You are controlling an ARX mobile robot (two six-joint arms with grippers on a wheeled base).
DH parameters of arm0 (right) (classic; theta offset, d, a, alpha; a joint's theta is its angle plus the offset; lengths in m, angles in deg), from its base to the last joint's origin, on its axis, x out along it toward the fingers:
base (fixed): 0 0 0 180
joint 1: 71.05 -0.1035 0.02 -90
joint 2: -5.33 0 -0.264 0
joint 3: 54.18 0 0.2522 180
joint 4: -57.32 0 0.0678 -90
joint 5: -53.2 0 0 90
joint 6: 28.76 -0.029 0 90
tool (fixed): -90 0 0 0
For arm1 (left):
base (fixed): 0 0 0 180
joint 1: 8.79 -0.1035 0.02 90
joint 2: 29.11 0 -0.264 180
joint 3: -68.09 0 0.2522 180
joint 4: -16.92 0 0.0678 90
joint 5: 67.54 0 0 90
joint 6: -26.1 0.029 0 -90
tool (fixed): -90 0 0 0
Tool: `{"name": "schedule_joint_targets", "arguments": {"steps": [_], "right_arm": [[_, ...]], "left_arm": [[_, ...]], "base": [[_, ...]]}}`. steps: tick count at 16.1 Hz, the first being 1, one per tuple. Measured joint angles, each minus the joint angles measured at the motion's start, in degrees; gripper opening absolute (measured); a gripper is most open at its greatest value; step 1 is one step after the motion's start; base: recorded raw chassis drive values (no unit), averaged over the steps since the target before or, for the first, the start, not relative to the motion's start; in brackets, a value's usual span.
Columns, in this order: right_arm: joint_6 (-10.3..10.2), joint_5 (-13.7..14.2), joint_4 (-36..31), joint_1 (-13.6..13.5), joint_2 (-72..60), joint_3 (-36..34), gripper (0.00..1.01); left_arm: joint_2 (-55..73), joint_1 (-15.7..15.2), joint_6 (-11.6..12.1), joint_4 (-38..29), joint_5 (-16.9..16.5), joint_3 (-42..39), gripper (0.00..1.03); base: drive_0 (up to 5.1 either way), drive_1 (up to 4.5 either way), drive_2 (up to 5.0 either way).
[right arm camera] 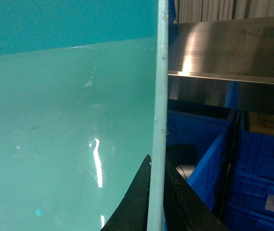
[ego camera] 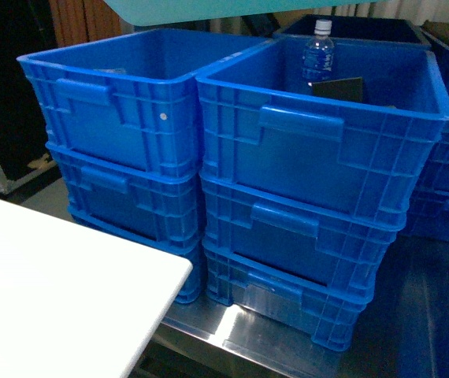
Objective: Stack blue boxes stably on right
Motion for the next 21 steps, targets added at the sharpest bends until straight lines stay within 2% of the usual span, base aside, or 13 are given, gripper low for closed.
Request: {"name": "schedule_joint_targets", "arguments": {"steps": [20,21], "right_arm": [[-0.2,-0.1,0.0,0.2,0.0,0.0,0.07],[-0.2,-0.1,0.0,0.2,0.0,0.0,0.07]], "left_arm": [[0.0,0.0,0.0,0.0,-0.1,0.0,0.02],[0.0,-0.1,0.0,0.0,-0.2,0.0,0.02]], "base": [[-1.5,-1.47,-1.5],[4.7,-2.10,-2.1]]}}
